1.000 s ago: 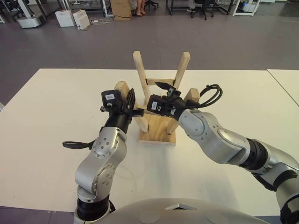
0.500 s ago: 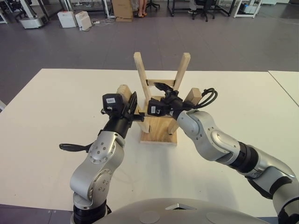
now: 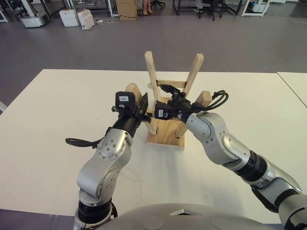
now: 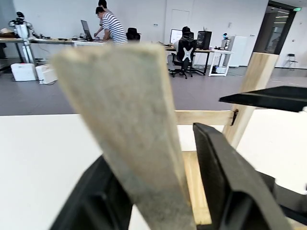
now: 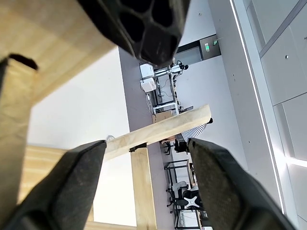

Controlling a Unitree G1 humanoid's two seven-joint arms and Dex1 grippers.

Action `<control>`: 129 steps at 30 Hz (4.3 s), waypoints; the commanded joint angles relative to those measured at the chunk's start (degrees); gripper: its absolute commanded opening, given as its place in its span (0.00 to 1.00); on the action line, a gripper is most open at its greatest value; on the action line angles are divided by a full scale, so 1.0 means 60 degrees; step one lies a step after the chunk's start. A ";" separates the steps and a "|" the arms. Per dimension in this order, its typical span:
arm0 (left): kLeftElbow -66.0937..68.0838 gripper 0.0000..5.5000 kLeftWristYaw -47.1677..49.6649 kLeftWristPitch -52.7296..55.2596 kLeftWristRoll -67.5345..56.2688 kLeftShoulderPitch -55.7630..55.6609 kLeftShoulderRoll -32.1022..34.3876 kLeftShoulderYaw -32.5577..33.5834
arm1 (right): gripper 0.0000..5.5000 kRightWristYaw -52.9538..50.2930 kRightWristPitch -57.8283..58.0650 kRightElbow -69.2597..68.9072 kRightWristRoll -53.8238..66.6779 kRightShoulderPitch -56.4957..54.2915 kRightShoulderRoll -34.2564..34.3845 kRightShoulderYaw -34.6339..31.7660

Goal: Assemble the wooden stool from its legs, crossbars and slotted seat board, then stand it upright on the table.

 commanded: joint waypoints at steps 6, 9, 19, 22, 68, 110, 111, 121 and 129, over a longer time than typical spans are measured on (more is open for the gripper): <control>-0.0793 0.62 -0.1252 -0.0440 -0.1154 -0.1087 -0.0493 0.0765 | 0.58 0.0259 -0.1193 -0.0804 0.0881 0.0428 0.0266 -0.2214; -0.0924 0.72 -0.1405 -0.0213 -0.2244 -0.1260 -0.0676 0.1731 | 0.58 0.0399 -0.1203 -0.1532 0.2189 -0.0367 0.0672 -0.4047; 0.2452 0.75 -0.3359 0.0258 -0.5908 -0.7390 0.2817 0.5106 | 0.58 0.1362 0.2576 -0.0858 0.9980 -0.2585 0.1998 -1.0447; 0.3554 0.75 -0.5045 -0.0026 -0.5768 -0.6064 0.3359 0.4688 | 0.58 0.1326 0.3417 -0.1102 1.1385 -0.1238 0.2315 -1.0582; 0.5188 0.75 -0.6288 -0.3890 -0.5847 -0.2510 0.4010 0.5192 | 0.58 0.2140 -0.0582 0.4938 1.1360 0.1863 -0.0059 -0.7783; 0.6473 0.75 -0.5635 -0.5282 0.3131 0.3040 0.4402 0.1306 | 0.58 0.1961 -0.4129 0.5390 0.6254 0.4664 0.0109 -0.5823; 0.6088 0.75 -0.5938 -0.5015 0.3057 0.2997 0.4442 0.0976 | 0.58 0.2014 -0.3950 0.5066 0.6329 0.4693 0.0269 -0.5635; 0.3100 0.75 -0.6845 -0.2458 0.0703 0.1564 0.3281 0.0618 | 0.58 0.2706 -0.0711 0.0095 0.8277 0.4908 0.0918 -0.4810; 0.0612 0.75 -0.8383 -0.0988 -0.2174 0.1957 0.4809 0.3294 | 0.58 0.3670 0.2780 -0.2374 1.2149 0.4061 -0.0971 -0.8247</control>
